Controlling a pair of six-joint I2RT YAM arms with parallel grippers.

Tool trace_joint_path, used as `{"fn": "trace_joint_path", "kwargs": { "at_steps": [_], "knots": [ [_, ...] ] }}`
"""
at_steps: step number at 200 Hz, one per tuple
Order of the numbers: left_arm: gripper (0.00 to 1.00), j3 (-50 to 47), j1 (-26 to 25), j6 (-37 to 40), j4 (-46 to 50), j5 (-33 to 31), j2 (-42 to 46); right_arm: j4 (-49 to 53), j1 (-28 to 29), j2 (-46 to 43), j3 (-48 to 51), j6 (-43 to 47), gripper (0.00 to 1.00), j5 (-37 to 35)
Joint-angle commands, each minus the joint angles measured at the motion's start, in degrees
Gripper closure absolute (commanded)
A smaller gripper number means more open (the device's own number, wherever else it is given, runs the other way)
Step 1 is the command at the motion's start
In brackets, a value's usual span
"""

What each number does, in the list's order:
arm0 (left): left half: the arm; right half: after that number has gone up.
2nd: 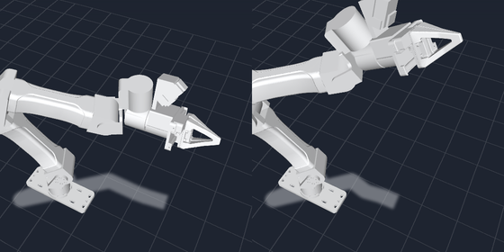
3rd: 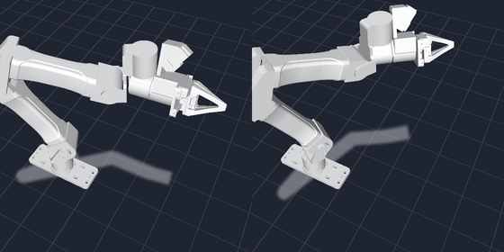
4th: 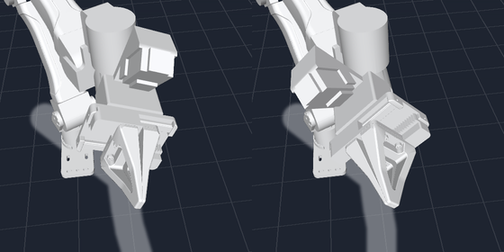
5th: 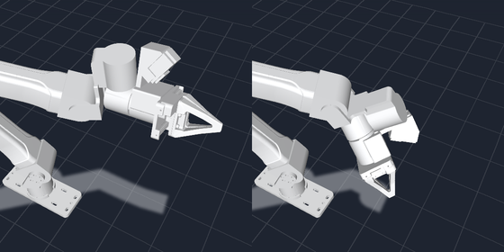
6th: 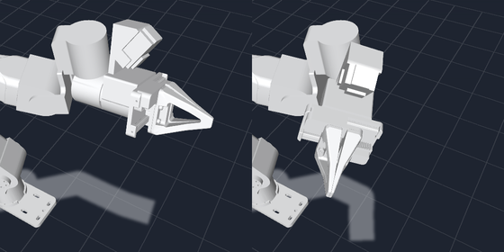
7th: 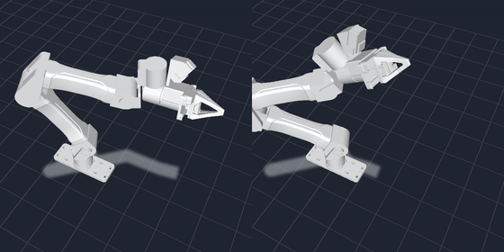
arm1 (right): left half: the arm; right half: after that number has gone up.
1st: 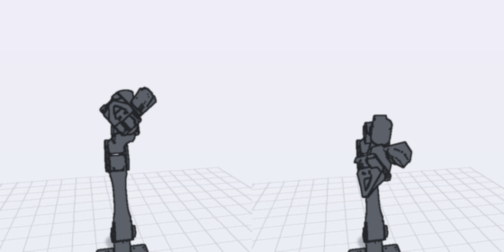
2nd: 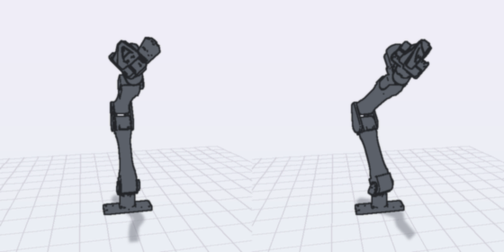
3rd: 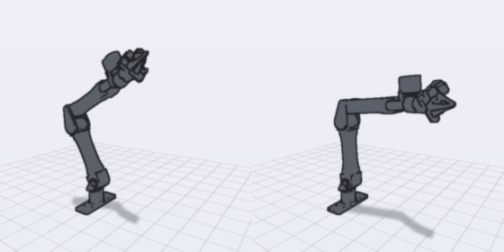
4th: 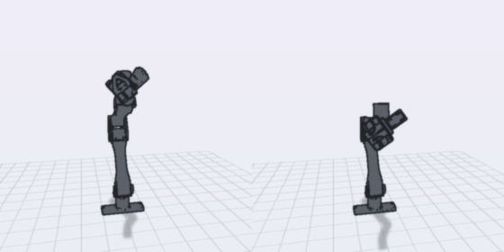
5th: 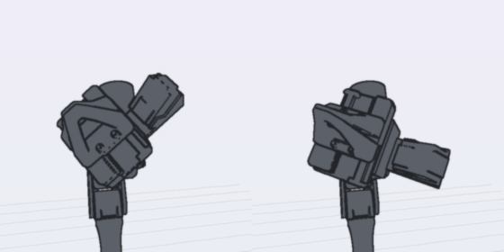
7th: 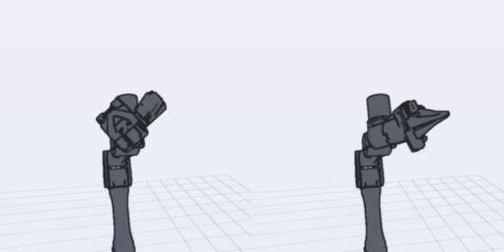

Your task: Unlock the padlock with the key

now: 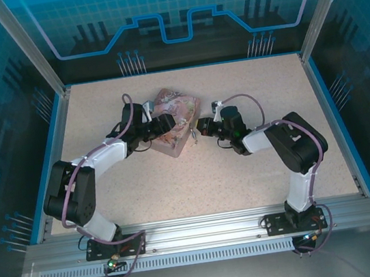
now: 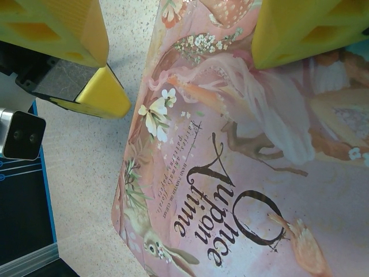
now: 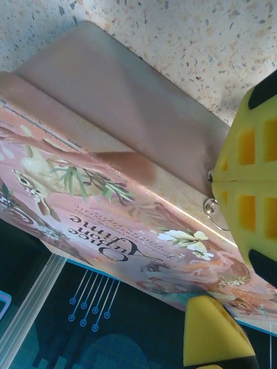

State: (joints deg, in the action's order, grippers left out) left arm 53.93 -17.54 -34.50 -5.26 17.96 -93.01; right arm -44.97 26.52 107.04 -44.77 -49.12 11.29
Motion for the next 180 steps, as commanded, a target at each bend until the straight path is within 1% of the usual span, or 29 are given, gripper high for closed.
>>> {"fn": "trace_joint_path", "kwargs": {
  "at_steps": [1,14,34,47,86,131,180],
  "knots": [
    [0.32,-2.0,-0.6,0.0,9.5,-1.6,-3.1,1.1,-1.6,-2.0,1.7,3.2,0.88,-0.4],
    [0.32,-1.9,-0.6,0.0,9.6,-1.5,-3.1,2.5,-2.5,-1.8,2.1,4.9,0.83,1.9],
    [0.32,-1.9,-0.6,0.1,9.7,-1.5,-3.0,4.3,-2.3,-1.3,2.4,6.1,0.72,3.5],
    [0.32,-2.0,-0.6,-0.2,9.4,-1.5,-3.0,4.2,-2.0,-0.4,2.5,6.2,0.67,4.2],
    [0.32,-2.0,-0.6,-0.4,9.1,-1.3,-3.0,2.0,-1.7,3.0,1.5,5.2,0.63,7.2],
    [0.32,-2.2,-0.6,-0.4,9.1,-1.4,-2.9,1.3,-0.3,5.1,2.1,4.7,0.62,6.6],
    [0.32,-2.2,-0.6,-0.3,9.3,-1.4,-2.8,1.7,0.5,8.4,-0.5,4.8,0.61,7.1]
  ]
}}
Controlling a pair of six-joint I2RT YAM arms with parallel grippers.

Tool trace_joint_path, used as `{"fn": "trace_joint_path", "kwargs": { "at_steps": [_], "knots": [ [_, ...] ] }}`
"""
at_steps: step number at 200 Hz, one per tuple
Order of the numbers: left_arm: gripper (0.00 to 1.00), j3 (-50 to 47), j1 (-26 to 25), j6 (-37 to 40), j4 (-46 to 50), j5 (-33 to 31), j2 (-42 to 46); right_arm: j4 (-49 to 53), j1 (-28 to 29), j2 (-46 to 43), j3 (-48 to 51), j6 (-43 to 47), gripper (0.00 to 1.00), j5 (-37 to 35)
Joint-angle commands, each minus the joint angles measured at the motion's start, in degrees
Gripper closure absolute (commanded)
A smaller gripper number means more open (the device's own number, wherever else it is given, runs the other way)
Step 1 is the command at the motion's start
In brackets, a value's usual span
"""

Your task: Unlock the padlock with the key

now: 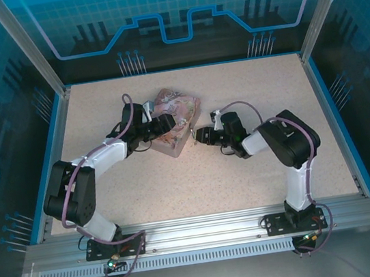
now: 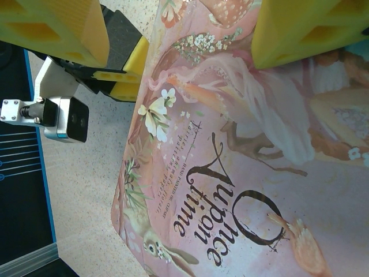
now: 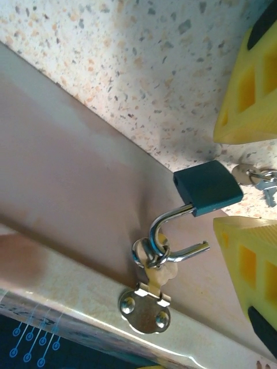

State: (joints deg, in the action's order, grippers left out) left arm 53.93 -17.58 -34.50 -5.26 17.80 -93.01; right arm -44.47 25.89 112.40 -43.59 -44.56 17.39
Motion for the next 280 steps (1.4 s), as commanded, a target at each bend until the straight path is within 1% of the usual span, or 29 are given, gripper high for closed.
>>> {"fn": "trace_joint_path", "kwargs": {
  "at_steps": [1,77,123,137,152,164,203,222,247,280],
  "knots": [
    [0.32,-2.2,-0.5,-0.3,9.3,-1.3,-2.9,1.2,1.1,3.0,-1.8,0.3,0.61,1.0],
    [0.32,-2.2,-0.5,-0.2,9.3,-1.3,-3.0,2.4,1.9,5.7,-4.1,0.3,0.62,1.2],
    [0.32,-2.2,-0.5,-0.1,9.3,-1.4,-2.8,2.0,1.7,5.4,-3.1,0.7,0.65,0.6],
    [0.32,-2.2,-0.5,0.1,9.6,-1.5,-2.7,0.2,0.8,4.7,-1.7,0.7,0.67,0.6],
    [0.32,-2.1,-0.4,0.6,10.1,-1.8,-2.7,-1.0,-0.4,4.6,-1.5,1.6,0.75,3.0],
    [0.32,-2.0,-0.4,1.0,10.5,-2.4,-2.6,-2.8,-1.4,4.8,-1.1,2.1,0.77,4.8],
    [0.32,-2.2,-0.1,1.3,11.3,-3.2,-1.6,-7.7,-3.6,5.8,-0.7,2.6,0.74,9.8],
    [0.32,-2.3,0.5,1.8,12.5,-3.8,-0.9,-7.5,-4.1,4.8,-0.1,2.8,0.73,9.1],
    [0.32,-3.6,2.5,2.2,13.3,-3.3,0.8,-6.8,-4.7,2.9,1.0,3.2,0.69,8.3],
    [0.32,-6.2,4.8,3.2,15.2,-3.0,4.8,-5.3,-4.9,1.0,1.2,3.7,0.64,8.4]
  ]
}}
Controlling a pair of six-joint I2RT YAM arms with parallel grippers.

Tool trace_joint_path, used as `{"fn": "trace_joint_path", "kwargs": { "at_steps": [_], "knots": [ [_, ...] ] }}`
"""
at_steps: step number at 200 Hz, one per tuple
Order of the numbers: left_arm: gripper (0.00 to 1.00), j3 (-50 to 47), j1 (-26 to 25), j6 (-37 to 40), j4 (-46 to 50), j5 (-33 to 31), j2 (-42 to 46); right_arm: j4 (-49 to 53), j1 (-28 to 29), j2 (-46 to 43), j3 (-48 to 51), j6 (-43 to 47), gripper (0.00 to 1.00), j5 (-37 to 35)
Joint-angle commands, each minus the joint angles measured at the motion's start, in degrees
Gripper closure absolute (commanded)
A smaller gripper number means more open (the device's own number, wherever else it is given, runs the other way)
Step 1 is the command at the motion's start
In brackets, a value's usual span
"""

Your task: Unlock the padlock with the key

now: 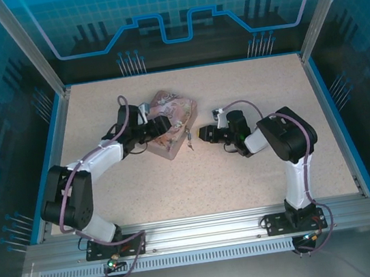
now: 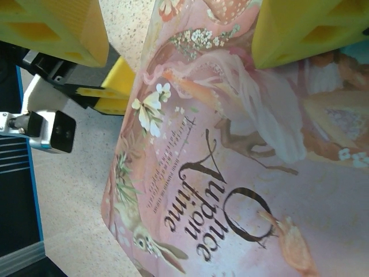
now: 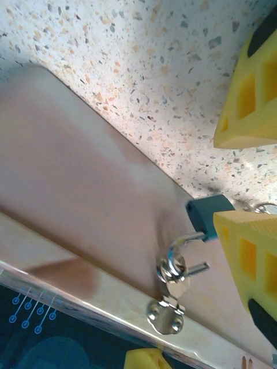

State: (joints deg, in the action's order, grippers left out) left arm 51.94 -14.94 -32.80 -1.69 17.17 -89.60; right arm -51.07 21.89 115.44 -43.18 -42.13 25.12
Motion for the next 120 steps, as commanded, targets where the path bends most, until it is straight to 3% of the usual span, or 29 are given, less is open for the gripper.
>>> {"fn": "trace_joint_path", "kwargs": {
  "at_steps": [1,34,64,120],
  "knots": [
    [0.32,-4.3,2.2,1.6,11.7,-2.3,1.5,1.2,-0.8,-2.0,0.8,1.3,0.64,0.7],
    [0.31,-4.2,3.9,2.4,14.4,-1.0,6.1,-0.3,0.5,-2.6,1.3,1.1,0.57,1.5],
    [0.23,-0.8,7.7,3.0,16.2,2.2,8.9,0.0,2.6,-2.8,1.5,0.8,0.53,1.4],
    [0.20,10.8,14.9,4.8,16.2,7.1,0.4,2.6,9.5,-4.1,1.9,-0.1,0.52,-4.0]
  ]
}}
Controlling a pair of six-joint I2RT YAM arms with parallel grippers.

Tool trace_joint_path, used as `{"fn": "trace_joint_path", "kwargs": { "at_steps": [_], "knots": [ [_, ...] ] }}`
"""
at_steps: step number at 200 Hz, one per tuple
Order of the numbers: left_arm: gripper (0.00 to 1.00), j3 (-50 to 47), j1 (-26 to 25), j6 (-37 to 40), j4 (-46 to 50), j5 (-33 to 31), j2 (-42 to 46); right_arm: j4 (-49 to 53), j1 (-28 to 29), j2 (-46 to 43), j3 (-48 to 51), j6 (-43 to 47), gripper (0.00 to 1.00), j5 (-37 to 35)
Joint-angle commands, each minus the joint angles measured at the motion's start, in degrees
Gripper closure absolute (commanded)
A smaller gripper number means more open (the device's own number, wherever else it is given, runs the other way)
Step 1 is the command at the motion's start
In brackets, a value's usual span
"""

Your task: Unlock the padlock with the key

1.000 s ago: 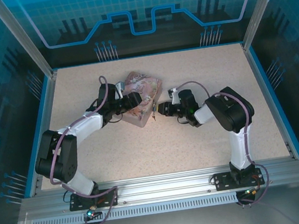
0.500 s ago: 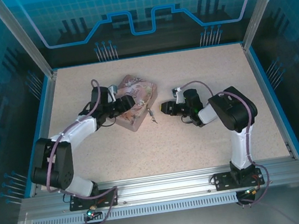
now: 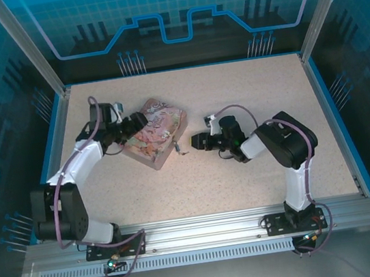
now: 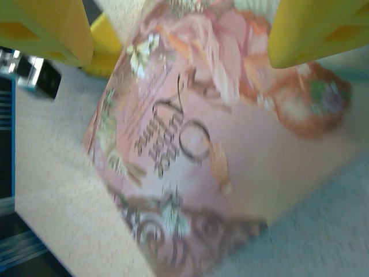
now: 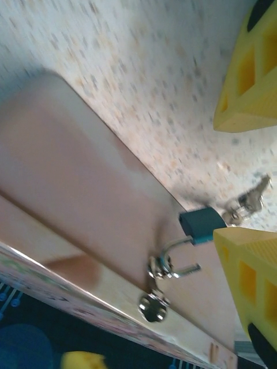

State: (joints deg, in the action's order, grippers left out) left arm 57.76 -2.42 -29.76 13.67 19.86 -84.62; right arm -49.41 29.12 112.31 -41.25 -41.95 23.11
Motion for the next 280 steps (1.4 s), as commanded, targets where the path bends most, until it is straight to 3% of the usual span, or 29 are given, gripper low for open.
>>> {"fn": "trace_joint_path", "kwargs": {
  "at_steps": [1,89,218,280],
  "knots": [
    [0.20,5.2,2.4,1.8,0.7,4.5,-4.8,1.0,2.4,-1.0,0.0,-0.3,0.52,-1.9],
    [0.21,12.8,2.9,5.1,0.0,4.9,-17.4,2.4,7.7,2.6,-2.7,-2.6,0.52,-4.5],
    [0.22,12.3,2.9,5.5,-0.8,5.6,-18.8,8.6,8.6,6.3,-7.4,-4.7,0.58,-6.9],
    [0.23,12.1,2.8,5.5,-0.7,5.5,-18.7,10.0,8.0,7.0,-7.2,-5.6,0.67,-6.6]
  ]
}}
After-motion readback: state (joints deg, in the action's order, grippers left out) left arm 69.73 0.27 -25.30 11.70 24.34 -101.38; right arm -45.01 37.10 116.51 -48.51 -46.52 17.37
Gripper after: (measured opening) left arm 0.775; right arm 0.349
